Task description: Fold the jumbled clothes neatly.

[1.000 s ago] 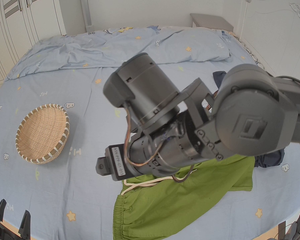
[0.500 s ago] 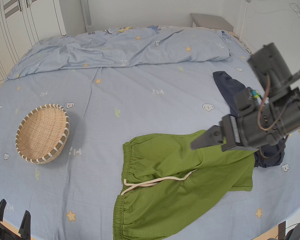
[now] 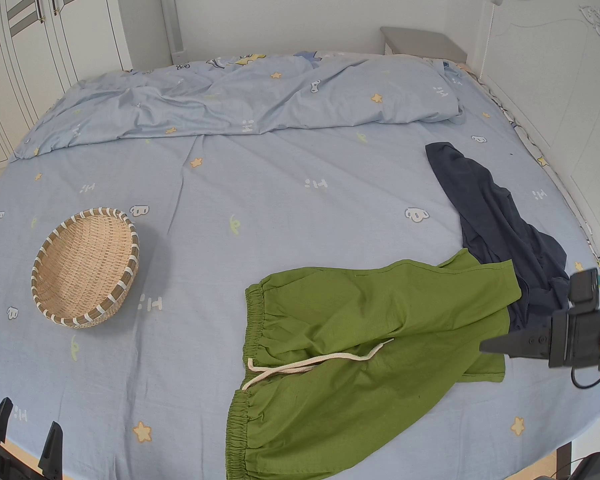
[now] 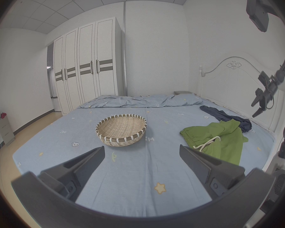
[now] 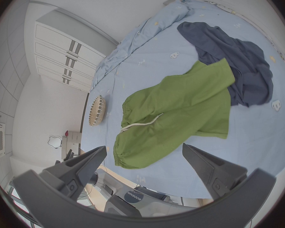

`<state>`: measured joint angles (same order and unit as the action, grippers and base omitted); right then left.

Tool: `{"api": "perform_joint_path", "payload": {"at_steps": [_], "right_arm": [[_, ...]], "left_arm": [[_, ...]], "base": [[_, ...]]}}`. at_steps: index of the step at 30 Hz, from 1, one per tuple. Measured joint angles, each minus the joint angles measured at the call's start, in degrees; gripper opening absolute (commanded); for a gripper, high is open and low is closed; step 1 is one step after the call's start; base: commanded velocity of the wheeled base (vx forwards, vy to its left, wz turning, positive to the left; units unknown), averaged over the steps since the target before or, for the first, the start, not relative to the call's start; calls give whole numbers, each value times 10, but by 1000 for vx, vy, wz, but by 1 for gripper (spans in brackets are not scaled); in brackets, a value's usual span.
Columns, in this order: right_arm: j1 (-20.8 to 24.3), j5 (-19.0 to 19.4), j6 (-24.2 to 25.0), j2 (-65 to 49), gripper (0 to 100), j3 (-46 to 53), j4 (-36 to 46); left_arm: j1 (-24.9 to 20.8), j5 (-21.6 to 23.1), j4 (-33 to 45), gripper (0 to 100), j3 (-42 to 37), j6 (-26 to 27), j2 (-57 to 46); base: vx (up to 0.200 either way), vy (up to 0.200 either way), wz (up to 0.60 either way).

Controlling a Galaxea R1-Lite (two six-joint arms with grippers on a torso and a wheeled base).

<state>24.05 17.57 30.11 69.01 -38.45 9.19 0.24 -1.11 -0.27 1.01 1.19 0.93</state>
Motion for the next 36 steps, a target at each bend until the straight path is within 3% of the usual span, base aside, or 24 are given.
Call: {"api": "perform_joint_path", "payload": {"at_steps": [5,11,14,19,23,26,36], "right_arm": [[-24,10,2,-46,100,131,-98],[-44,12,5,-77,100,206,-130],[-53,14,5,-88,100,219,-139],[-64,15,6,-102,100,234,-148],[-70,16,6,-108,100,245,-153],[-72,17,6,-111,100,251,-156],[-76,18,5,-113,100,266,-163]], "left_arm": [[-1,2,-3,100,1,-5,0],[-15,24,40,100,88,-76,20],[-27,74,91,100,159,-114,58],[-45,200,132,100,245,-161,165],[-68,279,137,100,258,-182,265],[-94,313,122,100,249,-188,347],[-187,298,16,100,193,-133,631]], "base": [[0,0,0],[0,0,0],[0,0,0],[0,0,0],[0,0,0],[0,0,0],[0,0,0]]}}
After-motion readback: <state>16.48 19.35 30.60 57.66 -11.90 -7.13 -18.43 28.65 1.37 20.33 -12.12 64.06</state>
